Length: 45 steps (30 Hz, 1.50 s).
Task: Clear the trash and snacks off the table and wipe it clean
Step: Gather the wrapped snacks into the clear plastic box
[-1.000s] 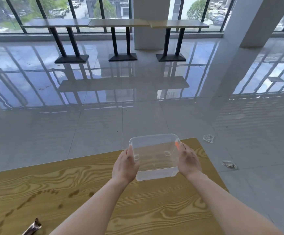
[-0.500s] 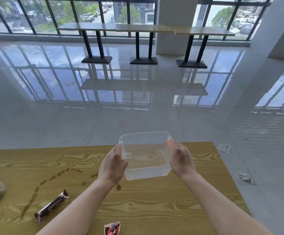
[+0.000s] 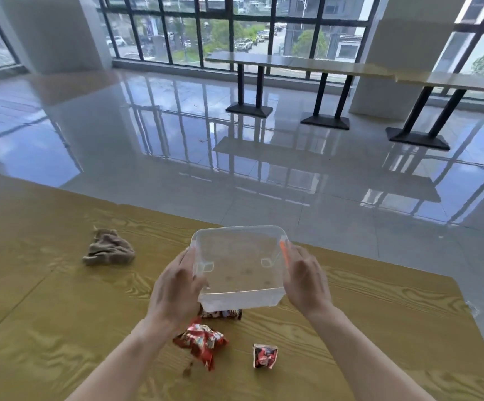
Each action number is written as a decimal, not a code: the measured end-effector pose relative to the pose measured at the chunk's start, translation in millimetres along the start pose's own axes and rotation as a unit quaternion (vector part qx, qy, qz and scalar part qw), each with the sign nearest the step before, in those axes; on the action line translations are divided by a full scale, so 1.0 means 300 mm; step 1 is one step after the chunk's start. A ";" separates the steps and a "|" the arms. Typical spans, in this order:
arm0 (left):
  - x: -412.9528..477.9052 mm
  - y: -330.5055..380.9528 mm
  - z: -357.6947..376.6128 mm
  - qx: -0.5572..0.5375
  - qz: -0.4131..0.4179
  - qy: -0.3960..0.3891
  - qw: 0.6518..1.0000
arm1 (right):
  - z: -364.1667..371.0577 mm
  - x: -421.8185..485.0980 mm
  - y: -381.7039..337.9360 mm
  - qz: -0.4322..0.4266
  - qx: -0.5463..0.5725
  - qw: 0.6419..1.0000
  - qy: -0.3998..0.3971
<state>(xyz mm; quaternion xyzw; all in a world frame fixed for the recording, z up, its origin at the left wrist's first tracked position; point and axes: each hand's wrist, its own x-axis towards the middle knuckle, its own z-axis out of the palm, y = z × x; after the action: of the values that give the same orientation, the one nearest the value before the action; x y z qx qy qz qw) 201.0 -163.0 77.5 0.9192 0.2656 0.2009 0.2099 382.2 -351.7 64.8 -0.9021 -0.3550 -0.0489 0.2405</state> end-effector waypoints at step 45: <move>-0.252 -0.921 -0.232 0.098 -0.040 -0.108 0.989 | 0.500 -0.321 -0.494 0.133 -0.035 0.955 -0.263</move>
<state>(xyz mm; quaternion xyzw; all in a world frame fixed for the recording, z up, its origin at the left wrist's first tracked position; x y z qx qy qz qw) -2.9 26.1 -20.3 0.9402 0.2965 0.0651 0.1545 199.9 -247.1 -32.8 -0.9298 -0.2809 0.2102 0.1109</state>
